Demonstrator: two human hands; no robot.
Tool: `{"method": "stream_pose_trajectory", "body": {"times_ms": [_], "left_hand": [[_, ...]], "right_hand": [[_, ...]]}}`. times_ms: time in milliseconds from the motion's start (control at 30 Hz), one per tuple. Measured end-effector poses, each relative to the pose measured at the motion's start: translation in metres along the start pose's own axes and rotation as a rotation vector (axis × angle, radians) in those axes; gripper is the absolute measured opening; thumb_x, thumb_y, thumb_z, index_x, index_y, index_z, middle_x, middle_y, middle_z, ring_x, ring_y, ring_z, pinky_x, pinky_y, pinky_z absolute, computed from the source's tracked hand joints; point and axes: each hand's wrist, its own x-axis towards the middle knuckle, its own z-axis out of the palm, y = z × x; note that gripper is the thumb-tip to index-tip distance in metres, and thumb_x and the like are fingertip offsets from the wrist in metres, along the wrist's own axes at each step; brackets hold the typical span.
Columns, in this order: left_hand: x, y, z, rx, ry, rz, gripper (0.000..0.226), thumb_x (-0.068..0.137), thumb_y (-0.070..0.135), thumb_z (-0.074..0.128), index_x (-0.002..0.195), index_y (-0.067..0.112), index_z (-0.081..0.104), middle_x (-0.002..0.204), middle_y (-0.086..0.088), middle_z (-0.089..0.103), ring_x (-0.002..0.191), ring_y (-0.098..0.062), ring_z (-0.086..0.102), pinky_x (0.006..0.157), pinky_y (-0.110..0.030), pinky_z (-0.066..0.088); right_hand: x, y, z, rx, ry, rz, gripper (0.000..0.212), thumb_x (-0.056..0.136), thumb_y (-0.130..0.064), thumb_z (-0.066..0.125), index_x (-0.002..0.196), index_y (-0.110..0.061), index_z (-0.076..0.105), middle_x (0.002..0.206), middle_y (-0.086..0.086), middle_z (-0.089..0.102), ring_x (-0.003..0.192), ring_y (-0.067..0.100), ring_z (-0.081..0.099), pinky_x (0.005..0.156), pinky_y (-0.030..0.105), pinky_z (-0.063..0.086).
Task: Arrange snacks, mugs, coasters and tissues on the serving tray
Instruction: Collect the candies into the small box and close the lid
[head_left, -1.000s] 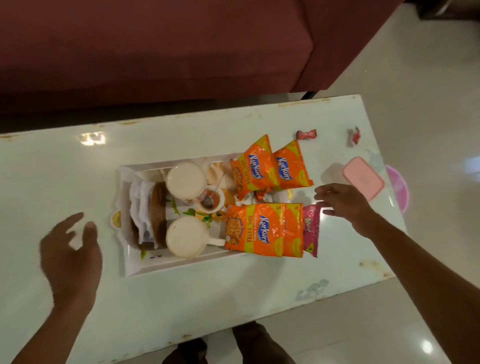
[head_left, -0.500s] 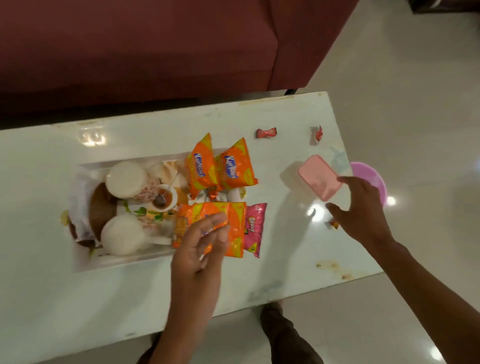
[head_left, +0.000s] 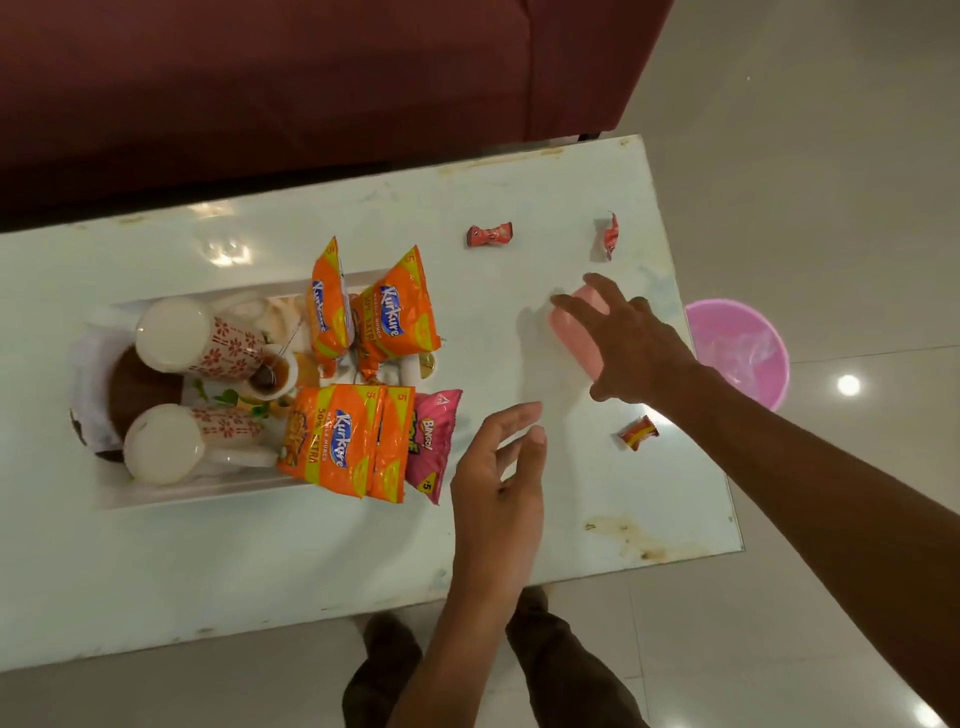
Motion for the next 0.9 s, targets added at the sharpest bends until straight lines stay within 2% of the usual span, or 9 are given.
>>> {"method": "stream_pose_trajectory", "body": {"times_ms": [67,133,200,267,400,533,633,800,900], "left_hand": [[0.004,0.003,0.002,-0.007,0.006,0.002,0.02,0.098,0.027,0.061,0.117,0.031,0.067,0.124,0.016,0.069,0.119,-0.012,0.065,0.102,-0.043,0.055],[0.008,0.006,0.003,-0.04,0.014,0.006,0.025,0.097,0.028,0.062,0.122,0.032,0.065,0.127,0.013,0.068,0.121,-0.012,0.064,0.104,-0.043,0.053],[0.011,0.01,0.004,-0.114,-0.026,-0.015,0.033,0.094,0.034,0.064,0.126,0.038,0.062,0.126,0.016,0.067,0.122,-0.009,0.063,0.106,-0.041,0.051],[0.011,0.015,0.005,-0.243,-0.121,-0.07,0.04,0.087,0.042,0.064,0.127,0.044,0.062,0.118,0.022,0.07,0.117,-0.004,0.066,0.101,-0.037,0.055],[0.005,0.02,0.001,-0.352,-0.251,-0.088,0.051,0.086,0.042,0.067,0.136,0.038,0.058,0.12,0.015,0.072,0.117,-0.008,0.067,0.084,-0.037,0.06],[0.0,0.021,-0.01,-0.348,-0.303,-0.076,0.051,0.09,0.036,0.064,0.139,0.036,0.055,0.124,0.01,0.072,0.118,-0.014,0.068,0.09,-0.046,0.059],[-0.003,0.023,-0.021,-0.415,-0.306,-0.126,0.045,0.088,0.033,0.064,0.132,0.034,0.062,0.122,0.007,0.074,0.114,-0.017,0.07,0.085,-0.042,0.061],[-0.008,0.029,-0.039,-0.426,-0.385,-0.163,0.05,0.081,0.055,0.068,0.125,0.032,0.067,0.125,-0.003,0.073,0.114,-0.026,0.07,0.081,-0.04,0.061],[-0.013,0.033,-0.046,-0.376,-0.399,-0.161,0.059,0.069,0.061,0.077,0.121,0.032,0.068,0.123,-0.004,0.074,0.11,-0.027,0.072,0.082,-0.038,0.061]], "right_hand": [[-0.008,0.0,-0.008,0.2,0.026,0.009,0.116,0.053,-0.025,0.09,0.146,-0.037,0.022,0.156,0.002,0.013,0.125,0.038,0.041,0.088,0.048,0.052],[-0.026,-0.004,-0.019,0.455,0.091,-0.001,0.118,0.05,-0.035,0.092,0.145,-0.04,0.023,0.152,-0.005,0.021,0.126,0.023,0.039,0.092,0.036,0.05],[-0.054,-0.014,-0.032,0.625,0.114,-0.053,0.118,0.046,-0.043,0.091,0.143,-0.044,0.024,0.139,-0.03,0.029,0.119,0.006,0.037,0.088,0.022,0.044],[-0.082,-0.025,-0.041,0.744,0.081,-0.096,0.116,0.045,-0.047,0.091,0.141,-0.049,0.026,0.122,-0.052,0.024,0.118,0.003,0.039,0.09,0.028,0.048],[-0.114,-0.037,-0.048,0.801,0.09,-0.108,0.115,0.047,-0.038,0.094,0.141,-0.048,0.027,0.132,-0.035,0.033,0.121,0.008,0.046,0.09,0.039,0.055],[-0.128,-0.04,-0.057,0.885,0.057,-0.114,0.112,0.048,-0.036,0.092,0.14,-0.048,0.031,0.13,-0.038,0.035,0.119,0.004,0.05,0.085,0.02,0.056],[-0.136,-0.045,-0.063,0.945,0.007,-0.087,0.109,0.047,-0.037,0.091,0.135,-0.057,0.031,0.126,-0.041,0.036,0.114,0.003,0.054,0.078,0.015,0.056],[-0.153,-0.058,-0.075,1.011,-0.061,-0.067,0.105,0.039,-0.055,0.085,0.126,-0.07,0.027,0.123,-0.045,0.038,0.11,0.001,0.056,0.068,0.01,0.054],[-0.159,-0.057,-0.084,1.091,-0.127,-0.02,0.106,0.035,-0.059,0.087,0.122,-0.075,0.029,0.127,-0.04,0.043,0.107,0.004,0.063,0.066,0.02,0.059]]}}
